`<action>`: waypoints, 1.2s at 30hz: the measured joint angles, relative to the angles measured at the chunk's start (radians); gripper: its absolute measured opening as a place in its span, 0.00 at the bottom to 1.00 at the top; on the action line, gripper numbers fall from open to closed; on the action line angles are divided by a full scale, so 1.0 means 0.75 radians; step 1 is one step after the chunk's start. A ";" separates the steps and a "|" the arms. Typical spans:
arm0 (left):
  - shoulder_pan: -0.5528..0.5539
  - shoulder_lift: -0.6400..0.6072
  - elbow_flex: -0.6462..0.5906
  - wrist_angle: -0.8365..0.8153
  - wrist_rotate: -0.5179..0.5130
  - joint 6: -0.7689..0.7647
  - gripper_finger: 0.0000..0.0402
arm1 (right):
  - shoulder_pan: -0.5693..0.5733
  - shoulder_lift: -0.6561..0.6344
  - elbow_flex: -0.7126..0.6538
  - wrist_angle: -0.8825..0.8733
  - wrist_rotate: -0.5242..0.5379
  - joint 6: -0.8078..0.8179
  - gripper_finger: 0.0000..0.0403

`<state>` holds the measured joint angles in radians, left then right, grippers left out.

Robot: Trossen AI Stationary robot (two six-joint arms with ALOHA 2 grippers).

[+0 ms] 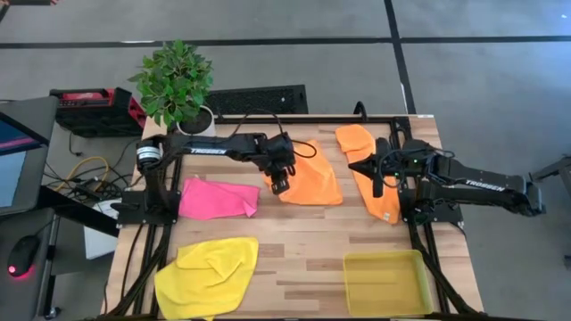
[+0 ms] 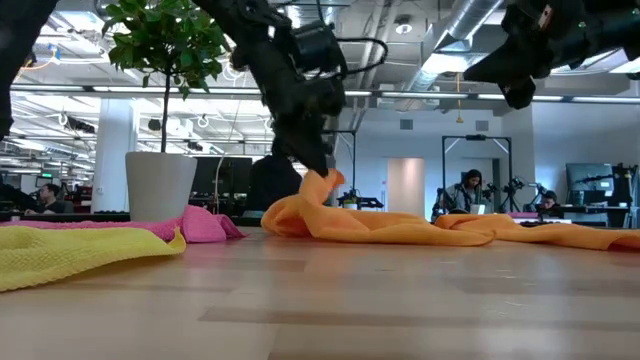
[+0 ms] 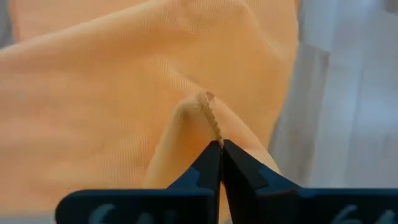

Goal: Fold microfiber towels
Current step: Fold the left orange microfiber cloth

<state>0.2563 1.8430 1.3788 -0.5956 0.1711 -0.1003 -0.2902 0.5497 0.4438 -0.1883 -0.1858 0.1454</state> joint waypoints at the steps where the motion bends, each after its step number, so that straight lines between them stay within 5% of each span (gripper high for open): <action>1: -0.004 -0.019 0.001 -0.035 0.000 -0.023 0.00 | 0.007 0.000 0.000 -0.020 0.000 -0.021 0.03; 10: -0.103 -0.082 0.001 -0.399 -0.088 -0.344 0.00 | 0.103 0.013 0.000 -0.163 0.000 -0.169 0.03; 22: -0.311 -0.102 0.000 -0.401 -0.188 -0.951 0.00 | 0.235 0.164 0.000 -0.227 -0.007 -0.340 0.03; 36: -0.354 -0.114 -0.001 -0.363 -0.309 -1.000 0.00 | 0.387 0.455 0.000 -0.216 -0.016 -0.359 0.12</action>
<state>-0.0090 1.7576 1.3785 -0.8680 -0.0605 -0.8501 0.0000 0.8913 0.4438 -0.3504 -0.1978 -0.1238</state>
